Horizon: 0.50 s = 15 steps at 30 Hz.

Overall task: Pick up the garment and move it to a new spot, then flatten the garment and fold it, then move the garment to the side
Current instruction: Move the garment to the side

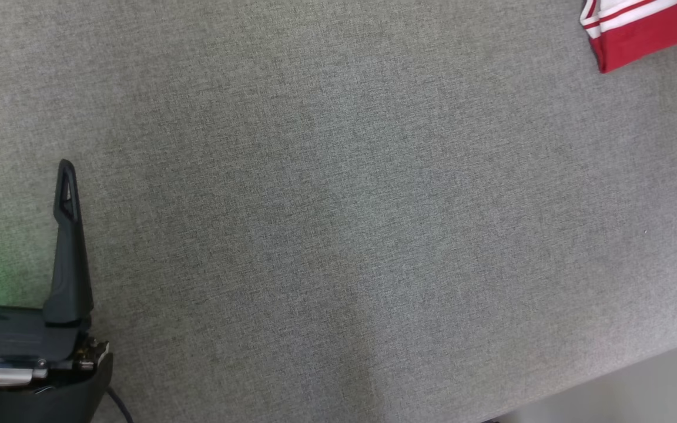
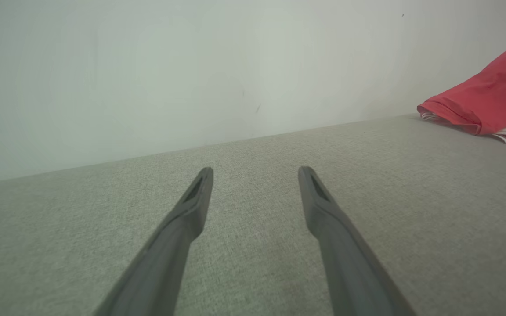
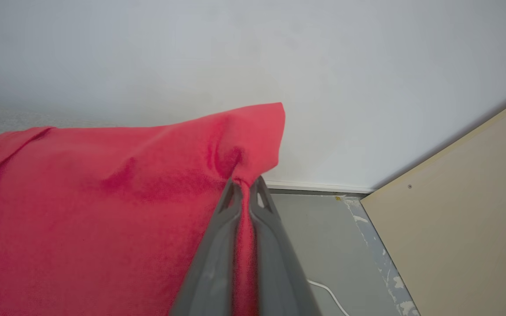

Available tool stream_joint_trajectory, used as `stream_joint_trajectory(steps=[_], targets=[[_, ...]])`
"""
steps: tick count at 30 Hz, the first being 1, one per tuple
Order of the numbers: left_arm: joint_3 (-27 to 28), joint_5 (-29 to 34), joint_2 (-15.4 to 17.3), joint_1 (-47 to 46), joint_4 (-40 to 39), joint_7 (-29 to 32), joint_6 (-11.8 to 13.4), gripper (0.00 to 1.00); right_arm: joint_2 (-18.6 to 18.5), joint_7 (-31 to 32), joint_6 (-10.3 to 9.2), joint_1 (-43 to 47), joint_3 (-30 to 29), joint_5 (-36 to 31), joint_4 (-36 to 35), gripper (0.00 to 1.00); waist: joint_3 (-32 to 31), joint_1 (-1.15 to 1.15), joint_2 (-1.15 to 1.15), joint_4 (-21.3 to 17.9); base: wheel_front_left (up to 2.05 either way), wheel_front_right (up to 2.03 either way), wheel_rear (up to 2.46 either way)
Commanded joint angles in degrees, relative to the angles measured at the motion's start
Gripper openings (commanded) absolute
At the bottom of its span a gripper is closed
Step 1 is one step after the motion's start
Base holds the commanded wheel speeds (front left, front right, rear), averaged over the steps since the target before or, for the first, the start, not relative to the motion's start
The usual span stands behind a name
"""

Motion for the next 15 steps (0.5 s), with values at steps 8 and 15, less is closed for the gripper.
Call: stream_joint_trajectory(steps=[8, 15], targets=[[0.3, -0.6, 0.4, 0.8, -0.1, -0.3, 0.7, 1.00, 0.5, -2.6, -0.09, -2.6, -0.3, -3.0, 3.3, 1.00, 0.3, -0.01, -0.01, 0.1, 0.00, 0.00, 0.00], [-0.2, -0.8, -0.1, 0.9, 1.8, -1.6, 1.1, 1.00, 2.1, -7.4, -0.09, -2.3, -1.8, -5.7, 4.2, 1.00, -1.7, -0.01, -0.01, 0.1, 0.00, 0.00, 0.00]])
